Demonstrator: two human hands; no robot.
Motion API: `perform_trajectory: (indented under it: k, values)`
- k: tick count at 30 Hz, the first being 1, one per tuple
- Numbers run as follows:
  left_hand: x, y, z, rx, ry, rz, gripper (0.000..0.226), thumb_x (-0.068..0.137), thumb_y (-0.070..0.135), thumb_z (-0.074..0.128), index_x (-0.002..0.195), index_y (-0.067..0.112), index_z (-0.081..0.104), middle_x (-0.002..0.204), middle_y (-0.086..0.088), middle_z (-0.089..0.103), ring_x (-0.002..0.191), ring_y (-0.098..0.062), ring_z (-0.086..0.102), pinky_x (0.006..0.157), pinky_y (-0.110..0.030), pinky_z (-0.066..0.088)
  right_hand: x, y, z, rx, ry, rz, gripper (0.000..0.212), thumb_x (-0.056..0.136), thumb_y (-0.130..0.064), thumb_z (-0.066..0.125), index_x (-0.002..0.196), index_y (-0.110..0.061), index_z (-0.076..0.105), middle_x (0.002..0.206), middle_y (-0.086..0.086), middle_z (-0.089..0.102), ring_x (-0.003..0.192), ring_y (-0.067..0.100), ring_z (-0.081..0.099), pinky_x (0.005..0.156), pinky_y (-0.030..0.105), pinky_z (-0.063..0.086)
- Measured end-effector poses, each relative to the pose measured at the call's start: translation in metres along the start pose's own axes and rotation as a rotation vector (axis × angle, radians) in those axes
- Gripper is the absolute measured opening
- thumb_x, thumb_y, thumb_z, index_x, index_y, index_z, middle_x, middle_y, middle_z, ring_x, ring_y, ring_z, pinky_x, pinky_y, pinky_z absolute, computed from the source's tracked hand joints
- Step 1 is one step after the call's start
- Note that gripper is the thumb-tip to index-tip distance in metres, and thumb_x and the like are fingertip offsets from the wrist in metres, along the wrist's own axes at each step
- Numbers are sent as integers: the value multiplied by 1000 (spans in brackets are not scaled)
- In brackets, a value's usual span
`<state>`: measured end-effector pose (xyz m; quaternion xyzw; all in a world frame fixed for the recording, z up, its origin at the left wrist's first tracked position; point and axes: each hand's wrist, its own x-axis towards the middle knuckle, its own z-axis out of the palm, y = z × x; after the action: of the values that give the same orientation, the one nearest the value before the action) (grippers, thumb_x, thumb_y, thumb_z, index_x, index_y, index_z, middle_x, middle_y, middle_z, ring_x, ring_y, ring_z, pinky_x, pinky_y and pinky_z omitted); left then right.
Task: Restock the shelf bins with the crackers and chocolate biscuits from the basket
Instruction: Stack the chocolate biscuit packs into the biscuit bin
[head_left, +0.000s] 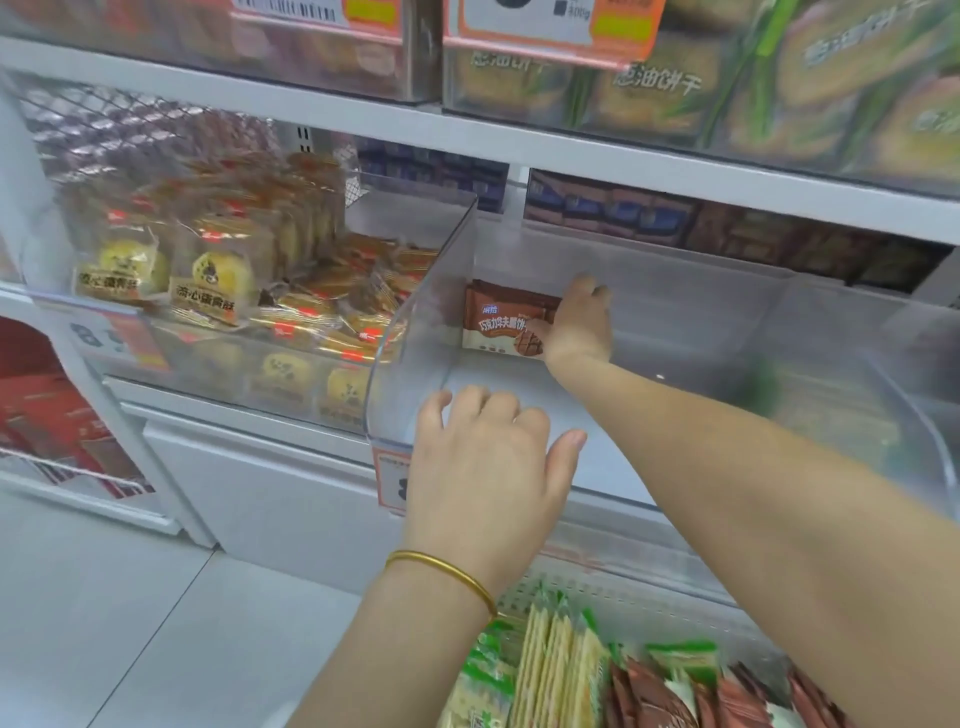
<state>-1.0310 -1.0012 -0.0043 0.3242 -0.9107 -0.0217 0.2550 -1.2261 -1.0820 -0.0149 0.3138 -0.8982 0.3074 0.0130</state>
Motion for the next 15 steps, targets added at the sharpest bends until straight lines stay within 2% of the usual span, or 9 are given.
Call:
perform_trajectory:
  k: [2,6,11,15]
  values:
    - [0,-1,1,-5,21,5,52,90,46,29,73,19,70,72,0,64,79,-27,61,81,-44,49,1,-1,0,10,8,16,64,85,-23,70,131,-4,30,132,16,39,119,35,46,86,42,44]
    - [0,-1,2,-10,38,20,52,90,45,29,72,19,70,71,0,63,78,-27,60,80,-43,49,-1,2,0,-70,10,47,73,83,-36,71,133,-8,26,132,13,41,120,33,45,70,37,38]
    - [-1,-3,2,-9,61,33,50,90,45,29,73,19,69,72,1,64,77,-26,61,80,-44,50,0,4,-6,-81,-31,64,81,80,-41,72,135,-9,22,132,13,40,120,32,46,77,39,42]
    - [-2,-1,2,-26,84,39,47,90,42,31,77,18,69,78,1,65,82,-26,61,82,-44,47,-6,2,-19,-61,-63,96,80,81,-38,73,135,-9,22,133,14,40,121,33,45,77,39,41]
